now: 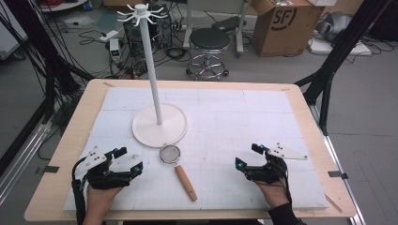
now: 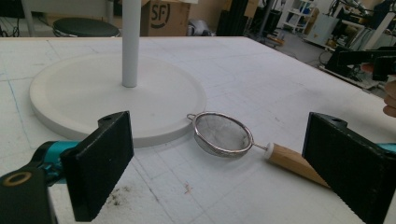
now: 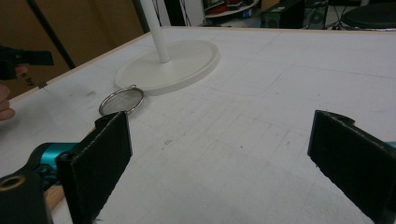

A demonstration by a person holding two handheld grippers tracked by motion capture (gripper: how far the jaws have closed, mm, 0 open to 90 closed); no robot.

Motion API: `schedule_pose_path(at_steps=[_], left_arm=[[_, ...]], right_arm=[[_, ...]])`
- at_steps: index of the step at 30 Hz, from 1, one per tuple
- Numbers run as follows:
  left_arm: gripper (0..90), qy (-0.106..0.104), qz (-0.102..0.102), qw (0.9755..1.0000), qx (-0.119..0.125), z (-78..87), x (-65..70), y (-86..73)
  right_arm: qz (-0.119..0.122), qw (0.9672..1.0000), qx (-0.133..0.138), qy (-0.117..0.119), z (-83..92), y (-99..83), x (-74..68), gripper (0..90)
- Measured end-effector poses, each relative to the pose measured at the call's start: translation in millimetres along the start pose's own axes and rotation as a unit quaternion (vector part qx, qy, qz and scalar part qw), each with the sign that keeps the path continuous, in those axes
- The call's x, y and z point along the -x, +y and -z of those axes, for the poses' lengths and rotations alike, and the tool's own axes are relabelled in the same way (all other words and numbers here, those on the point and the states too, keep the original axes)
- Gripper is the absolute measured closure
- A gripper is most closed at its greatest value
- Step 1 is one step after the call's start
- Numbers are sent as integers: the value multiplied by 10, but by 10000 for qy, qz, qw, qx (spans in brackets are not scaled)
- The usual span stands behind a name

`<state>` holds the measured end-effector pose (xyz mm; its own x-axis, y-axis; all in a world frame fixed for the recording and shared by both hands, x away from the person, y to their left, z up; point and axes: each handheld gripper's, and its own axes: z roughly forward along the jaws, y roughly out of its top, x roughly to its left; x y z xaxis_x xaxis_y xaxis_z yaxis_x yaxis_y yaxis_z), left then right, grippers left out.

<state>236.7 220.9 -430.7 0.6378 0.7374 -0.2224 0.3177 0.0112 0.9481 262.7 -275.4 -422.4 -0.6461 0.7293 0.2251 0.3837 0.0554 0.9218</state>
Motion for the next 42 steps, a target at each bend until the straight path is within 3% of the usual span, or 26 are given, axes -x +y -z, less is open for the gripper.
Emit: schedule_pose_path(at_steps=[12,13,21,42], left_arm=[[94,39,-19,10000,-49,-16,-6,-20],[94,42,-10,10000,-45,-16,-7,-22],[94,44,-29,10000,-65,-14,-6,-28],[94,48,-44,10000,-70,-21,6,-31]], right_arm=[[113,9998,10,191,-54,28,-154,80],[142,9997,55,176,-53,29,-159,161],[25,9997,90,226,-34,37,-134,205],[63,9997,95,208,-40,37,-134,190]])
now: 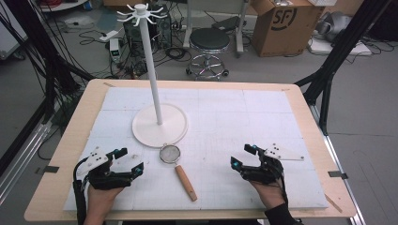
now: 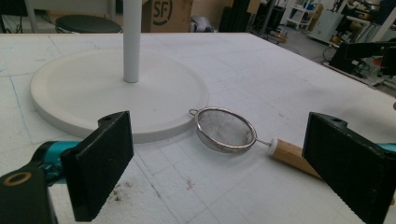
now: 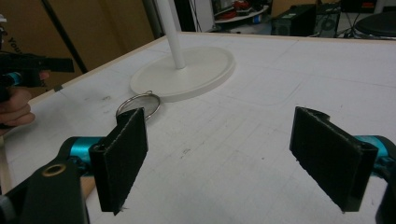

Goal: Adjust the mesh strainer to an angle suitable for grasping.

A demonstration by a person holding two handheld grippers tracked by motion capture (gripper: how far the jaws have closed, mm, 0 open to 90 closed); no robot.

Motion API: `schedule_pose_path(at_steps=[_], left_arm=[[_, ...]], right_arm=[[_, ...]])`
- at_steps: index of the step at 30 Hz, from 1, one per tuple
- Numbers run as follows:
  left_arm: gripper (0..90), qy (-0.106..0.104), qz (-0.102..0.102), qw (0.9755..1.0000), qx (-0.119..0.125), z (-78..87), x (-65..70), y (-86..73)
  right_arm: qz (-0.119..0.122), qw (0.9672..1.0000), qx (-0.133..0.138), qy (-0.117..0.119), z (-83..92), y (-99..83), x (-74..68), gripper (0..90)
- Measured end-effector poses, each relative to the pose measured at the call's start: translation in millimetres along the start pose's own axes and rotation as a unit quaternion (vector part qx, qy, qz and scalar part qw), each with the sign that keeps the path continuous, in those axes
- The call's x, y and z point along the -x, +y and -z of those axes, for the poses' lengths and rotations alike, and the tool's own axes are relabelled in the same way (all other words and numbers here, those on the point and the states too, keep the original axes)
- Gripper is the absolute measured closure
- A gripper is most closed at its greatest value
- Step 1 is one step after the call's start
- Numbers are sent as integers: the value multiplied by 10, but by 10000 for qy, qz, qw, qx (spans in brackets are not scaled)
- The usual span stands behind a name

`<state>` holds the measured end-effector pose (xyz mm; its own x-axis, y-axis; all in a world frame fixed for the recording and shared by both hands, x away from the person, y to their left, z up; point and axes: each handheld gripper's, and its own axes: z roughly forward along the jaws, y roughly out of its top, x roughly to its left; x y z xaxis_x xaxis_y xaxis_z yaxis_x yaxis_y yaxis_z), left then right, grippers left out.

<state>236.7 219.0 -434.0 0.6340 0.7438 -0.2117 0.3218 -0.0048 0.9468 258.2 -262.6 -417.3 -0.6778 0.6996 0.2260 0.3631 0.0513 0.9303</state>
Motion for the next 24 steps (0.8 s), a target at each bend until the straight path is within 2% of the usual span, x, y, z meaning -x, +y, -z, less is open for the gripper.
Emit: schedule_pose_path(at_steps=[1,2,3,5,9,11,16,22,24], left_arm=[[94,-8,-10,10000,3,-2,1,0],[94,-11,-10,10000,8,-3,3,1],[94,-3,-11,10000,8,-3,5,1],[94,7,-7,10000,-8,-4,4,0],[94,-4,-8,10000,6,-2,5,0],[94,1,-13,10000,-3,-1,6,-1],[94,29,6,10000,12,9,8,0],[94,32,-12,10000,18,18,16,3],[94,32,-6,10000,31,20,18,3]], right_arm=[[0,10000,0,0,0,0,0,190],[-9,10000,-16,66,-1,-1,-9,232],[62,9998,-39,178,-8,2,-38,364],[93,9995,-74,300,-27,7,-72,499],[157,9982,-178,553,-65,16,-129,701],[144,9974,-207,681,-82,22,-150,775],[97,9954,-300,910,-126,49,-196,886],[84,9932,-470,1064,-189,61,-259,896],[11,9911,-574,1203,-239,62,-302,896]])
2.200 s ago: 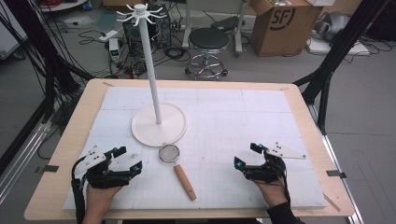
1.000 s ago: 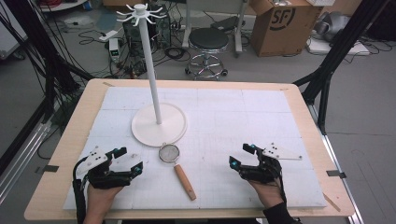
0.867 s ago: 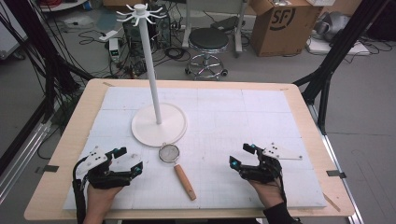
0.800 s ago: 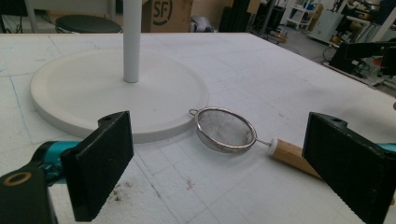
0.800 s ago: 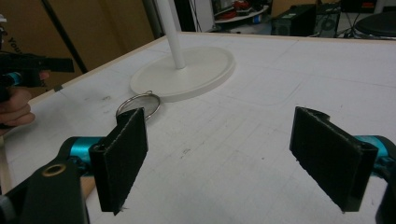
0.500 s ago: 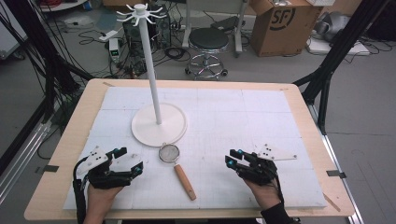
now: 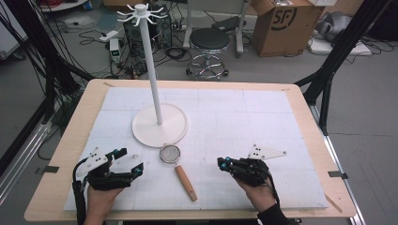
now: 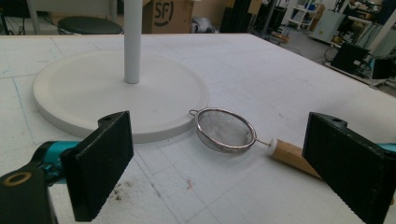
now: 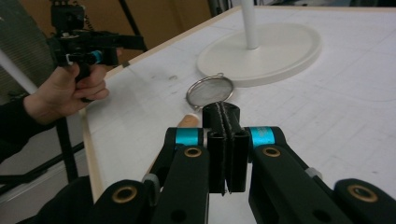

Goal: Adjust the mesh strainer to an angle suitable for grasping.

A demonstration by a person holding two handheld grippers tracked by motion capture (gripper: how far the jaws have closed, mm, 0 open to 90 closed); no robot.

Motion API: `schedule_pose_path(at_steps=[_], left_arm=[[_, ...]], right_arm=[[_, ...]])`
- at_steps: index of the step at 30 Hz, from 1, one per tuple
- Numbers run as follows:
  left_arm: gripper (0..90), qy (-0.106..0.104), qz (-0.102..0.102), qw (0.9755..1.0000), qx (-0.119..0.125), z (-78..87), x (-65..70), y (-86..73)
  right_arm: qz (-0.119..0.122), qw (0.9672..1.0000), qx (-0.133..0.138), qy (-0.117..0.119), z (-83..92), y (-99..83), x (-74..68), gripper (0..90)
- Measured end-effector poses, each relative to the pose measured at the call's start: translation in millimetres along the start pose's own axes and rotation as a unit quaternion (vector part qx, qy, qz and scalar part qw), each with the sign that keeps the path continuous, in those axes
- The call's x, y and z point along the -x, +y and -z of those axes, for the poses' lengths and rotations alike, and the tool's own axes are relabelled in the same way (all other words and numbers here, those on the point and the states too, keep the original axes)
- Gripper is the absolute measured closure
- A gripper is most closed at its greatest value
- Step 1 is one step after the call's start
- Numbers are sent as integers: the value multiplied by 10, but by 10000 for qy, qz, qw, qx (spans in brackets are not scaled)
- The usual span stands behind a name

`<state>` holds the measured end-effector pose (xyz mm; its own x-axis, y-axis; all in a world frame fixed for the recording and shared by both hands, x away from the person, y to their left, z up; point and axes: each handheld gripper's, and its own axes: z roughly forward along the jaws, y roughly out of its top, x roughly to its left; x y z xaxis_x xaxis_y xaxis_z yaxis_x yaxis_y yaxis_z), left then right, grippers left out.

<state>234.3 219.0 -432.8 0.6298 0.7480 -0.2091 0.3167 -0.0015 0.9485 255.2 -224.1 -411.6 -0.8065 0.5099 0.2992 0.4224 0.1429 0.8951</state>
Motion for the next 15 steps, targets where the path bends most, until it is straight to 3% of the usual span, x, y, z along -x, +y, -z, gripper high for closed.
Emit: schedule_pose_path(at_steps=[3,11,15], left_arm=[[94,4,-20,10000,5,3,-1,1],[94,43,-53,10000,20,4,8,0],[94,51,-90,9999,2,2,2,0]], right_arm=[[-182,9996,-72,218,-74,9,-33,896],[-269,9972,-477,501,-299,52,-168,896],[-348,9932,-855,711,-479,48,-271,896]])
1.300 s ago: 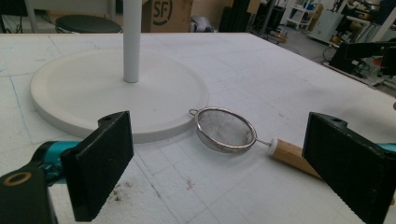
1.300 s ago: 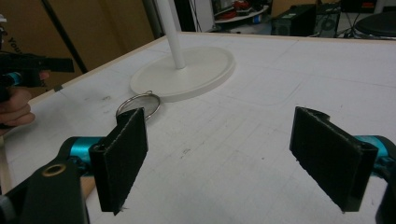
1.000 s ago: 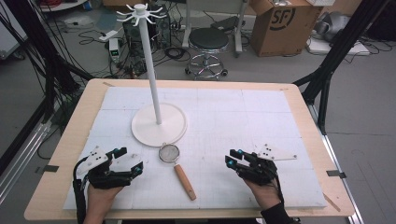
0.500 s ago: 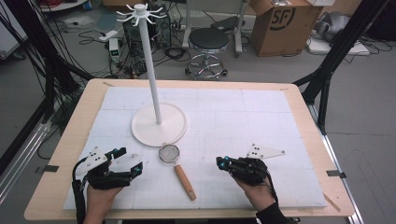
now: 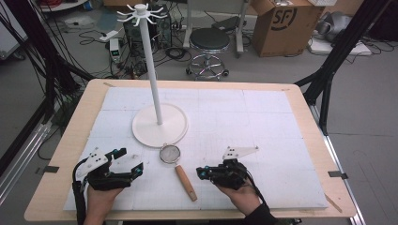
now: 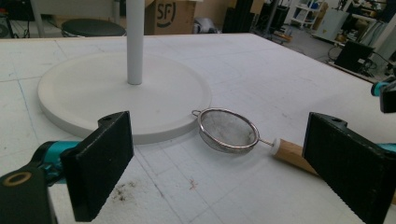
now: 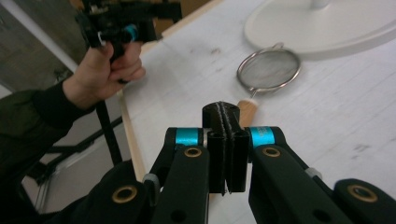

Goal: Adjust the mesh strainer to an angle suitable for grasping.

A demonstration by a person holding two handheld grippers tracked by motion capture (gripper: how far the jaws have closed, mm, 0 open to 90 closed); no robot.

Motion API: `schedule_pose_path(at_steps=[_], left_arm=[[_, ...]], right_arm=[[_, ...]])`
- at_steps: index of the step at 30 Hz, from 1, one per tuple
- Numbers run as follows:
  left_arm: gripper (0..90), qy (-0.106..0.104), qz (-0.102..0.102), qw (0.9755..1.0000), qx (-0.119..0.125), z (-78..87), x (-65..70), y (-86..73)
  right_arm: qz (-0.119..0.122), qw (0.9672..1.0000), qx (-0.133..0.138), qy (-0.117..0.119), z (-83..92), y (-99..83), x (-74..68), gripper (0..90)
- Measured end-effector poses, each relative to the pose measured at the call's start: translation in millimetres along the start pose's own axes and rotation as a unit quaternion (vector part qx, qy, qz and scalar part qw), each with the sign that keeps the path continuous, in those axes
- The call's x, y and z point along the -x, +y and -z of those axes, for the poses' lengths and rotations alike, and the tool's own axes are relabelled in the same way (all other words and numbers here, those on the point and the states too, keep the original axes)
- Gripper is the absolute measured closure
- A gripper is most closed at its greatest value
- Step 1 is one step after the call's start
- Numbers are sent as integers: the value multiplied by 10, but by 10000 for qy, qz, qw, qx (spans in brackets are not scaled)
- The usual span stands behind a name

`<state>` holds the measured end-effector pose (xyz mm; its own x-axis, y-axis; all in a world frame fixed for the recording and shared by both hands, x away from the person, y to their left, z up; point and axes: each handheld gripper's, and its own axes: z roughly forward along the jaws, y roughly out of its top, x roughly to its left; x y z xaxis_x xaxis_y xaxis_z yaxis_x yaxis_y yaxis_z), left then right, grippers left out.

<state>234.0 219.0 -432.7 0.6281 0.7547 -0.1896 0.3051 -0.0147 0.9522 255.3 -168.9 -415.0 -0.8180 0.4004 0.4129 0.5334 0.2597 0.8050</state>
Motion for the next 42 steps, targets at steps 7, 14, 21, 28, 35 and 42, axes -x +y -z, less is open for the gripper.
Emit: schedule_pose_path(at_steps=[7,14,21,28,35,42], left_arm=[[94,-1,9,10000,18,0,10,2],[94,-1,0,10000,23,0,13,4],[94,-22,0,10000,27,-1,13,4],[94,-41,-9,10000,28,-4,16,3],[94,-54,-18,10000,12,-11,22,2],[94,-45,-6,10000,12,-11,28,2]], right_arm=[[-275,9990,-231,279,-185,-4,-43,898],[-388,9971,-583,297,-341,-26,-89,898],[-417,9947,-884,318,-487,-69,-131,898],[-391,9914,-1216,278,-630,-151,-183,898],[-268,9898,-1394,138,-654,-225,-231,899],[-291,9892,-1437,-26,-600,-199,-222,900]])
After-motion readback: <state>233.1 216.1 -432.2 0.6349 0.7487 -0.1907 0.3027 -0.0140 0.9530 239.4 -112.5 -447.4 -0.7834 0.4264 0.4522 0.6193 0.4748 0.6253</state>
